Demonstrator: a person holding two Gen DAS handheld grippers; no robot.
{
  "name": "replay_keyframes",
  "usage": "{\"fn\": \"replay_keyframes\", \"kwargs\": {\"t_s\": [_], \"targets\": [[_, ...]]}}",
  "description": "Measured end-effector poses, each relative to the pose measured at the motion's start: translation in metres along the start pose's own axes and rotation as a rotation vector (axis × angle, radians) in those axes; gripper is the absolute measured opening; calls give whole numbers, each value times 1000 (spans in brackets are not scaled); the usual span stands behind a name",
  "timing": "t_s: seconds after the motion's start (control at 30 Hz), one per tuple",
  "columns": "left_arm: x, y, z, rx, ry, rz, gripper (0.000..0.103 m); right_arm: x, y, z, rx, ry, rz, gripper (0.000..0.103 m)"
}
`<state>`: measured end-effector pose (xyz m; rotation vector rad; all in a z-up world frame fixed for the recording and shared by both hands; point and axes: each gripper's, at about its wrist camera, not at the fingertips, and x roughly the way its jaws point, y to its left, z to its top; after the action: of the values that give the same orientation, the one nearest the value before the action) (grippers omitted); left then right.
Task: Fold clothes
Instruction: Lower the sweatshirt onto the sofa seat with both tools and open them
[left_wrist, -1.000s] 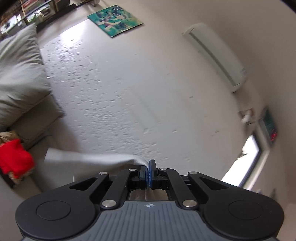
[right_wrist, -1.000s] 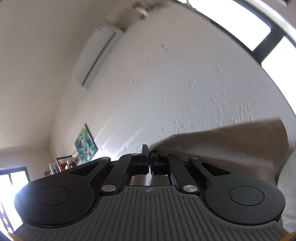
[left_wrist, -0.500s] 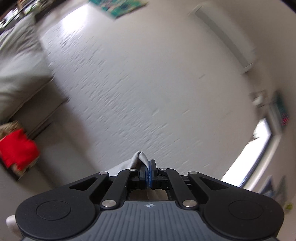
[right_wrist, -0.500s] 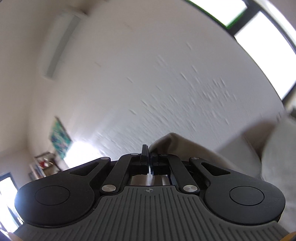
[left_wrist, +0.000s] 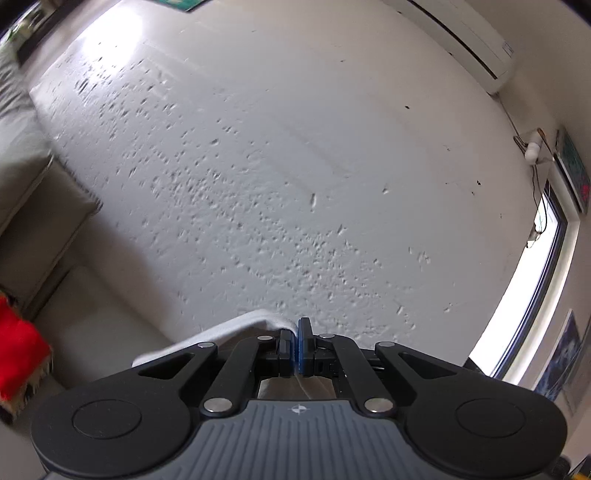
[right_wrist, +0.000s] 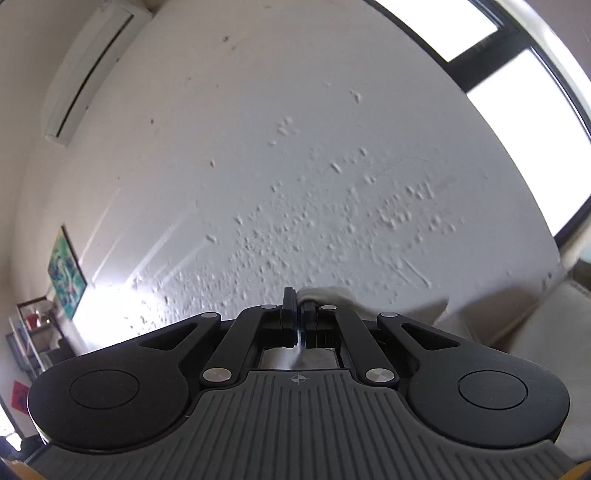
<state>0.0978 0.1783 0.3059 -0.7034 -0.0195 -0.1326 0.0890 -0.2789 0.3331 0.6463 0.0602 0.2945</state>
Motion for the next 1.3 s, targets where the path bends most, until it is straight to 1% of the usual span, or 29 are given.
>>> {"fn": "replay_keyframes", "kwargs": {"t_s": [0.07, 0.13, 0.17, 0.27, 0.37, 0.47, 0.53, 0.6, 0.73, 0.77, 0.8, 0.93, 1.0, 1.07, 1.17, 1.2, 1.27, 1.3], "targets": [[-4, 21, -28, -21, 47, 24, 0, -8, -26, -25, 20, 55, -25, 1], [-9, 46, -60, -38, 96, 65, 0, -19, -52, -62, 34, 121, -62, 1], [-11, 60, -79, -48, 123, 98, 0, -22, -69, -85, 52, 160, -86, 1], [-16, 108, -138, -88, 218, 207, 0, -25, -127, -156, 160, 295, -171, 1], [-20, 162, -196, -167, 338, 325, 0, -29, -179, -227, 250, 418, -267, 1], [-32, 202, -244, -227, 445, 412, 0, -37, -206, -282, 259, 506, -339, 1], [-43, 214, -261, -215, 479, 454, 0, -42, -214, -301, 260, 541, -371, 1], [-52, 218, -268, -190, 490, 481, 0, -48, -216, -307, 249, 544, -397, 1], [-61, 218, -263, -147, 475, 526, 0, -48, -212, -295, 201, 525, -446, 1], [-70, 211, -260, -149, 474, 531, 0, -49, -207, -289, 196, 521, -454, 1], [-73, 210, -255, -162, 472, 530, 0, -51, -204, -284, 193, 519, -459, 1], [-92, 202, -234, -235, 445, 479, 0, -65, -190, -259, 182, 517, -460, 1], [-101, 199, -225, -246, 442, 466, 0, -73, -186, -250, 171, 536, -468, 1], [-101, 194, -219, -232, 441, 474, 0, -82, -183, -247, 141, 570, -485, 0], [-110, 184, -220, -118, 444, 560, 0, -92, -181, -252, 59, 623, -520, 0], [-112, 183, -225, -87, 456, 589, 0, -92, -184, -257, 41, 649, -525, 0], [-110, 187, -237, -56, 516, 640, 0, -93, -190, -268, 15, 705, -532, 0], [-107, 191, -244, -60, 560, 659, 0, -92, -193, -274, 24, 737, -528, 3]]}}
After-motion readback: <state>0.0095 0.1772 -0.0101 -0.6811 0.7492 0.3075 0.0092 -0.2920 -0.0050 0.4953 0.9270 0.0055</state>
